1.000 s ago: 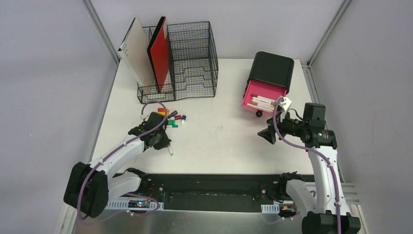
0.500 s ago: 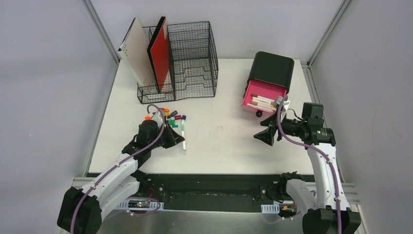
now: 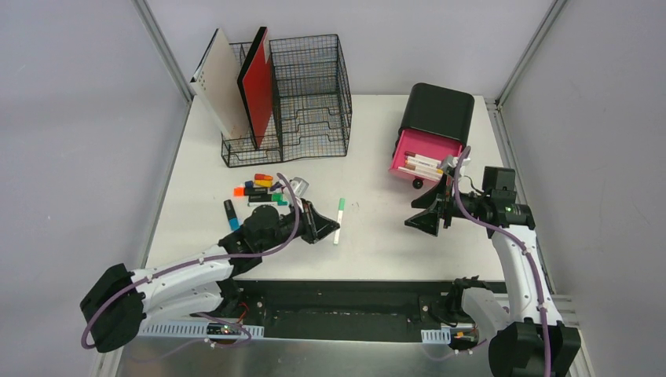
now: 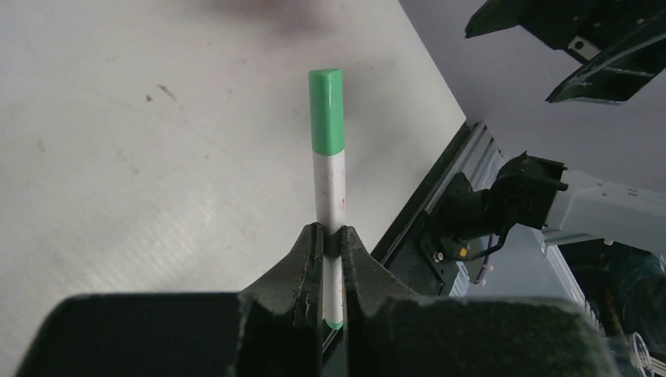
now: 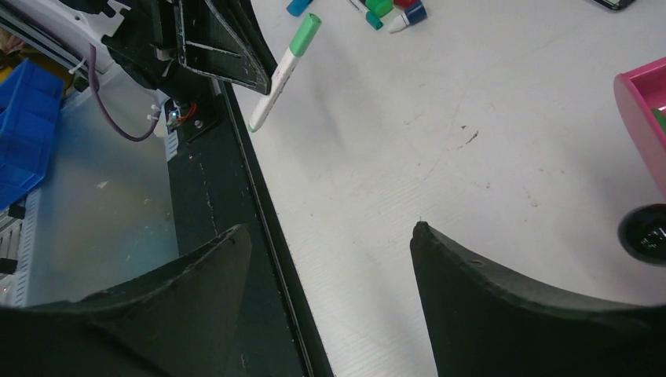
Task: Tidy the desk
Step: Pick up the stationery from the center of the board.
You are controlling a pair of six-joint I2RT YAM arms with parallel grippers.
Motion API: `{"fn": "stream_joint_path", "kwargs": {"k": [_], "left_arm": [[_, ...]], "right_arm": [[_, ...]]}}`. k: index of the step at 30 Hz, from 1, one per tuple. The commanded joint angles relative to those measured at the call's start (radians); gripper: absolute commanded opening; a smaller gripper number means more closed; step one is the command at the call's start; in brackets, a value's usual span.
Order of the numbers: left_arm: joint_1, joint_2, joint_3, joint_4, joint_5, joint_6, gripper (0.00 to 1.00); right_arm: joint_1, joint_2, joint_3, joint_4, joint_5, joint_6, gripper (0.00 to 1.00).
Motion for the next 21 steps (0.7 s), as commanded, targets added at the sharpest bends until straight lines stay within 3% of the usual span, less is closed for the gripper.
{"fn": "stream_joint_path", "kwargs": {"k": [1, 10, 21], "left_arm": [[-0.088, 0.089, 0.091, 0.214, -0.129, 0.088, 0.0], [-0.291, 0.372, 0.258, 0.347, -0.284, 0.189, 0.0], [-0.378, 0.559, 0.384, 0.443, -0.343, 0.22, 0.0]], "right_arm": [[-0.005, -0.012, -0.01, 0.082, -0.103, 0.051, 0.78], [-0.004, -0.021, -0.038, 0.176, -0.161, 0.182, 0.78], [-0.002, -0.014, -0.045, 0.19, -0.164, 0.202, 0.78]]}}
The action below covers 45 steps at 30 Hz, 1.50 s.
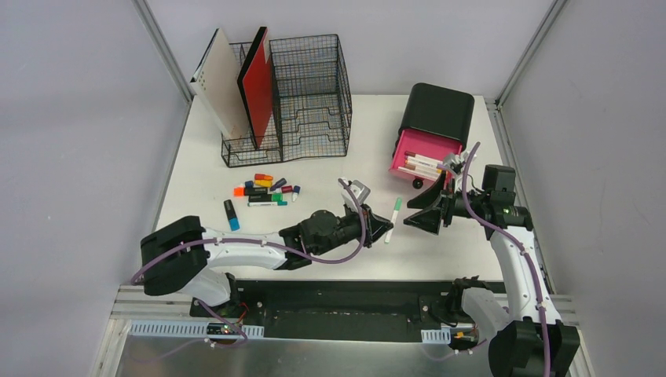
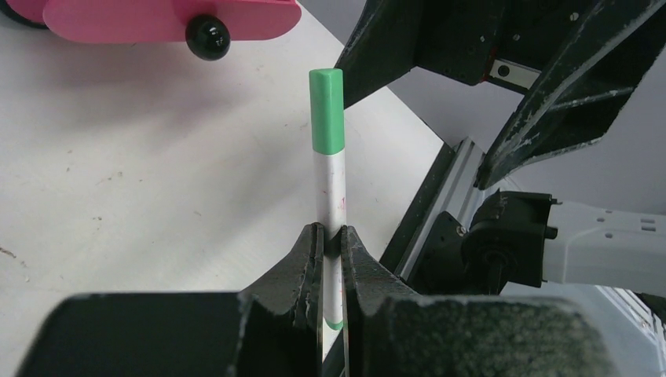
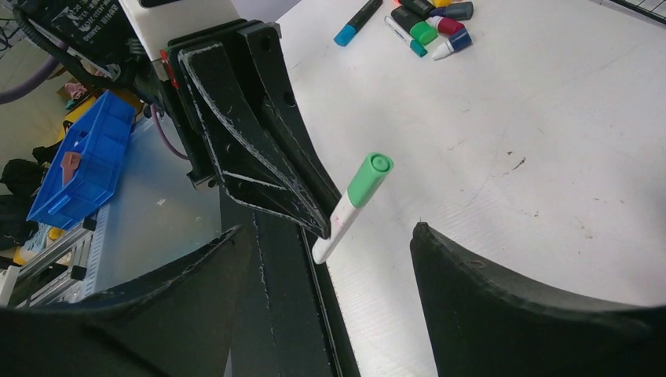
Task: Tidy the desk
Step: Pick up the stationery from the center of the board, then place the stationery in the drawer.
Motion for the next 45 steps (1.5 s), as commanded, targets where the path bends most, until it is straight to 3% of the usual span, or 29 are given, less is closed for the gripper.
{"fn": "stream_joint_path", "kwargs": {"k": [1, 11, 20, 25, 29, 31, 36, 39, 45], "left_arm": [[-0.022, 0.03, 0.061, 0.105, -0.05, 0.035, 0.0], [-0.048, 0.076, 0.099, 0.134, -0.062, 0.048, 0.0], [-0.055, 0.109, 0.126, 0.146, -0.054, 0.052, 0.0], [-0.058, 0.124, 0.139, 0.15, -0.052, 0.053, 0.0], [-0.059, 0.13, 0.139, 0.142, -0.052, 0.055, 0.0], [-0.058, 0.125, 0.131, 0.139, -0.052, 0.055, 0.01], [-0.058, 0.08, 0.103, 0.087, -0.04, 0.097, 0.48], [-0.058, 0.036, 0.101, -0.008, -0.022, 0.17, 0.61], [-0.056, -0.096, 0.05, -0.228, -0.09, 0.3, 0.75]], "right_arm": [[-0.001, -0.009, -0.005, 0.05, -0.027, 0.016, 0.78], [0.009, 0.013, -0.011, 0.079, 0.021, 0.052, 0.75], [0.018, 0.021, -0.017, 0.094, 0.005, 0.068, 0.56], [0.027, 0.028, -0.016, 0.097, -0.012, 0.068, 0.36], [0.029, 0.031, -0.012, 0.096, -0.008, 0.064, 0.02], [0.03, 0.029, -0.007, 0.074, -0.004, 0.04, 0.0], [0.03, 0.03, 0.015, -0.011, -0.003, -0.065, 0.0], [0.03, 0.036, 0.037, -0.072, -0.001, -0.129, 0.0], [0.03, 0.037, 0.054, -0.133, 0.029, -0.207, 0.0]]}}
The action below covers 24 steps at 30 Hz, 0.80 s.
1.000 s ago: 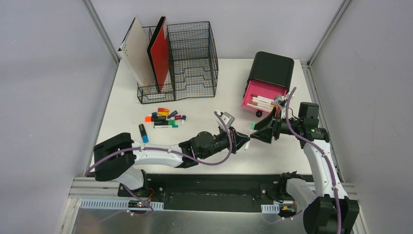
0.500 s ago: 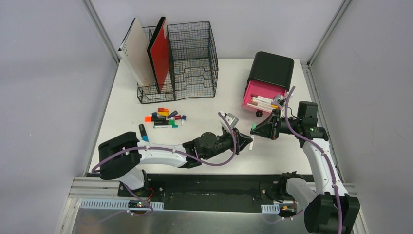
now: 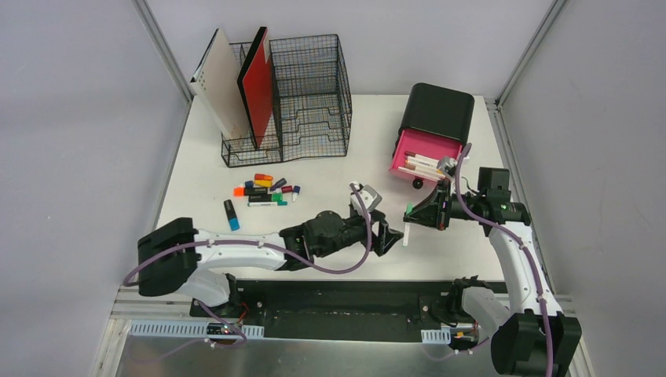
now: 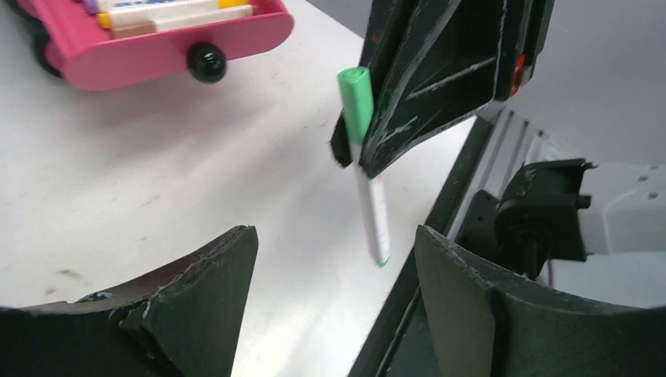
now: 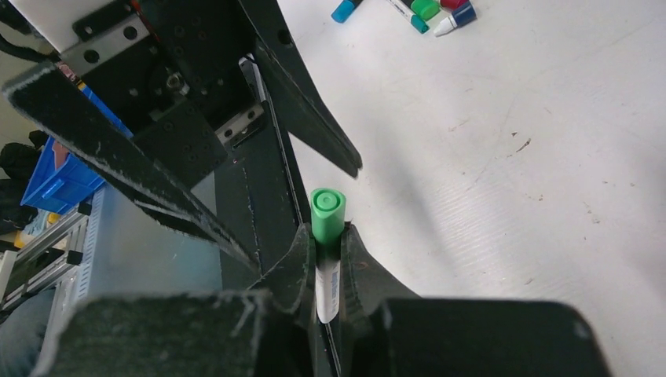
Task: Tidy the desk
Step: Place the stationery in the drawer.
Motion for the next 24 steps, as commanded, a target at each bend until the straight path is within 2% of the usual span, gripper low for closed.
{"fn": "stream_joint_path", "kwargs": {"k": [1, 6, 11, 14, 18, 24], "left_arm": [[-0.004, -0.143, -0.057, -0.164, -0.08, 0.137, 0.78], [-0.002, -0.284, -0.136, -0.282, -0.32, 0.22, 0.99], [0.007, -0.361, -0.217, -0.282, -0.514, 0.325, 0.99], [0.024, -0.366, -0.275, -0.231, -0.617, 0.323, 0.99], [0.077, -0.348, -0.348, -0.177, -0.653, 0.256, 0.99], [0.09, -0.319, -0.337, -0.198, -0.664, 0.225, 0.99]], "right_arm": [[0.005, -0.006, 0.051, -0.046, 0.004, -0.1, 0.0], [0.005, -0.014, 0.052, -0.052, 0.019, -0.113, 0.0], [0.004, -0.017, 0.053, -0.056, 0.032, -0.121, 0.0], [0.004, -0.019, 0.055, -0.061, 0.041, -0.126, 0.0], [0.004, -0.023, 0.053, -0.061, 0.05, -0.132, 0.0], [0.004, -0.029, 0.061, -0.079, 0.082, -0.162, 0.0]]}}
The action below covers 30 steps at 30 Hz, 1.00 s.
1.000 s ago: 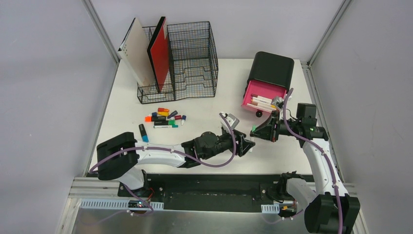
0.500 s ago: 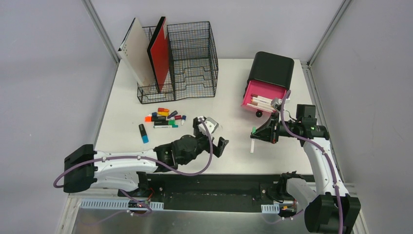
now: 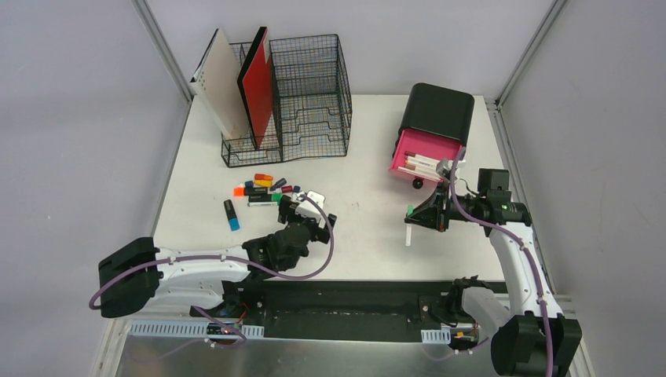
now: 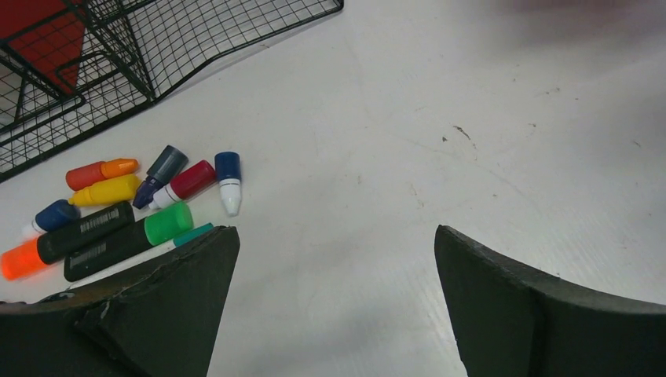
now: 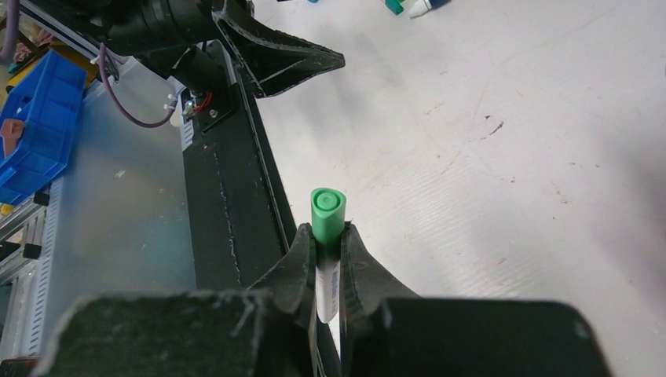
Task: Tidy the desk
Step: Place the stationery in the drawer.
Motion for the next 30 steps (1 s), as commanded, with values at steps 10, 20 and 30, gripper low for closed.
{"fn": "stream_joint_path", "kwargs": {"k": [10, 20, 30], "left_arm": [[0.004, 0.09, 0.053, 0.034, -0.075, -0.041, 0.98], [0.008, 0.031, 0.005, 0.044, -0.124, -0.09, 0.99], [0.009, 0.083, 0.05, 0.018, -0.103, -0.073, 0.99]], "right_arm": [[-0.042, -0.07, 0.07, -0.032, 0.122, -0.122, 0.0], [-0.042, 0.09, 0.348, -0.092, 0.356, -0.217, 0.0], [0.025, 0.335, 0.671, -0.036, 0.629, -0.209, 0.0]]}}
